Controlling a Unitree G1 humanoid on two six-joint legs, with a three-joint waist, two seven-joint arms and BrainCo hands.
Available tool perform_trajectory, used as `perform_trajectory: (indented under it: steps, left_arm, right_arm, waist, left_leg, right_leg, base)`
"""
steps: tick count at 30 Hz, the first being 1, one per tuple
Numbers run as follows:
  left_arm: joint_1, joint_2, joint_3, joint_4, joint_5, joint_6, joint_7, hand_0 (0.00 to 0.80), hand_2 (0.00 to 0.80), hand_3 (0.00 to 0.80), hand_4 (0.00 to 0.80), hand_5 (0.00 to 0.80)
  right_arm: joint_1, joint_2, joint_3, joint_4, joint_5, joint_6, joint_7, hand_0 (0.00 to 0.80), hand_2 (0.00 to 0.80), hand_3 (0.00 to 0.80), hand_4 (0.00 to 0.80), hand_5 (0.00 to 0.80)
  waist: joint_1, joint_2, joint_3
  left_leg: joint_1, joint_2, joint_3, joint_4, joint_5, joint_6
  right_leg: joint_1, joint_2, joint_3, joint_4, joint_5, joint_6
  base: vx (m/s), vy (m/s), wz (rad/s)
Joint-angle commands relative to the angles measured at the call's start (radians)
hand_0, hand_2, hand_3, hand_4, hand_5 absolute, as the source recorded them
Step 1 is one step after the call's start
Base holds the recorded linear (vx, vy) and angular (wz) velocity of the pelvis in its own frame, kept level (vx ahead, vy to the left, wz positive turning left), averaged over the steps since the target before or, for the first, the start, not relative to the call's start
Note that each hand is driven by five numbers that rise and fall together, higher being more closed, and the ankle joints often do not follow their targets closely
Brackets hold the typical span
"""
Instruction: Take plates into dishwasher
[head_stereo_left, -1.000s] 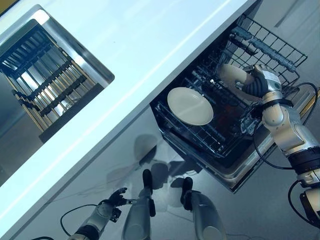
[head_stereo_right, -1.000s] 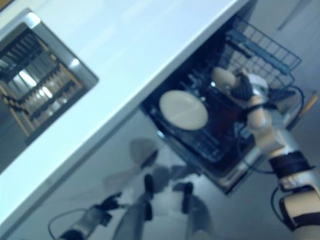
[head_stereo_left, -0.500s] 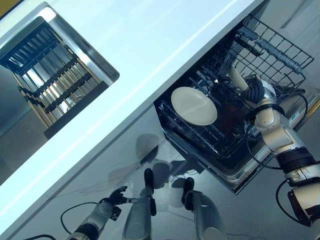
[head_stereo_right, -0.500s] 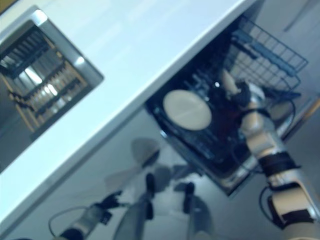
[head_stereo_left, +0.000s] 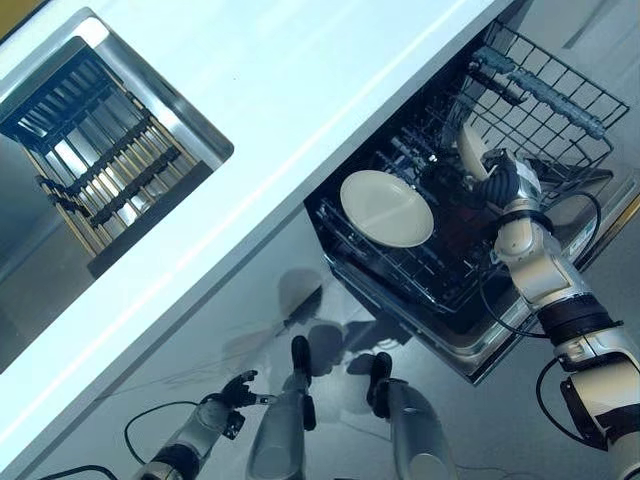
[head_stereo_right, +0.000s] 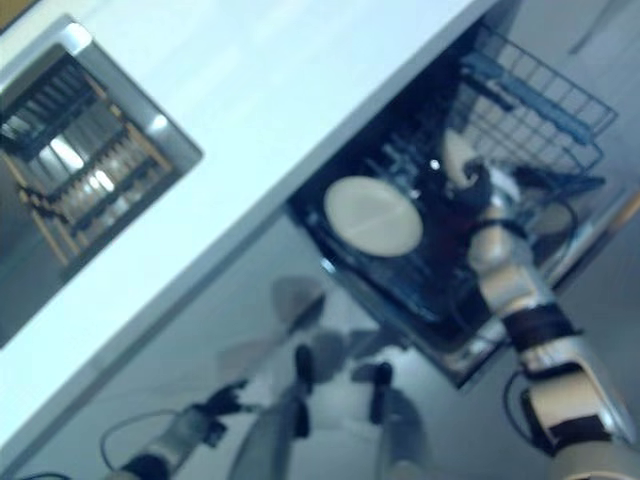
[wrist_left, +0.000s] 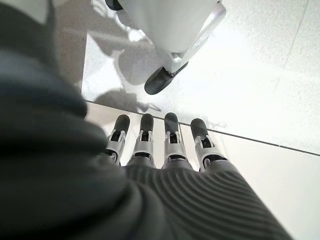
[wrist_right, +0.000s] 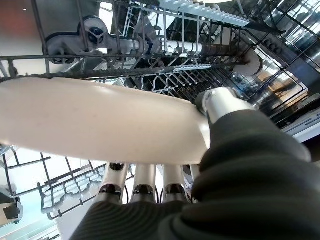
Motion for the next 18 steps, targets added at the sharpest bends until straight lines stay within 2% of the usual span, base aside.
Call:
perform_trajectory:
  steps: [1,6,11,14,18]
  left_arm:
    - [-0.031,-0.015,-0.02,0.006,-0.052,-0.004,0.002,0.0,0.0,0.0,0.0,0.0]
    - [-0.043,-0.028,-0.028,0.012,-0.054,-0.004,0.004,0.0,0.0,0.0,0.0,0.0]
    - [-0.037,-0.029,-0.03,0.001,-0.057,-0.002,0.002,0.0,0.0,0.0,0.0,0.0]
    - [-0.027,-0.02,-0.025,-0.006,-0.055,-0.003,0.0,0.0,0.0,0.0,0.0,0.0]
    - [-0.02,-0.004,-0.01,-0.011,-0.047,0.001,-0.007,0.0,0.0,0.0,0.0,0.0]
  right_arm:
    - [-0.096,0.03,0.05,0.035,0.009,-0.006,-0.03,0.8,0.8,0.8,0.8,0.8]
    - [-0.1,0.061,0.073,0.055,-0.028,-0.01,-0.031,0.8,0.8,0.8,0.8,0.8]
    - [-0.108,0.046,0.103,0.047,-0.081,-0.015,-0.017,0.8,0.8,0.8,0.8,0.8]
    - [-0.098,0.024,0.099,0.029,-0.08,-0.021,-0.013,0.8,0.8,0.8,0.8,0.8]
    - [-0.079,-0.014,0.082,-0.009,-0.085,-0.064,0.044,0.8,0.8,0.8,0.8,0.8]
  waist:
    - [0.004,-0.036,0.024]
    - [0.006,-0.025,0.025]
    - [0.009,-0.017,0.027]
    - [0.008,-0.022,0.027]
    - [0.008,-0.039,0.025]
  left_leg:
    - [0.049,-0.084,0.057,-0.001,-0.145,0.045]
    - [0.049,-0.087,0.055,-0.008,-0.142,0.046]
    - [0.054,-0.09,0.055,-0.013,-0.14,0.046]
    - [0.059,-0.089,0.056,-0.018,-0.141,0.047]
    - [0.066,-0.087,0.057,-0.023,-0.144,0.05]
  right_leg:
    - [0.147,0.085,-0.042,-0.319,0.063,-0.006]
    - [0.141,0.082,-0.044,-0.316,0.063,-0.006]
    - [0.142,0.079,-0.048,-0.316,0.065,-0.004]
    - [0.145,0.079,-0.05,-0.318,0.065,-0.002]
    - [0.151,0.082,-0.053,-0.32,0.066,0.001]
  base:
    - [0.0,0.0,0.0]
    - [0.0,0.0,0.0]
    - [0.0,0.0,0.0]
    - [0.0,0.0,0.0]
    - [0.0,0.0,0.0]
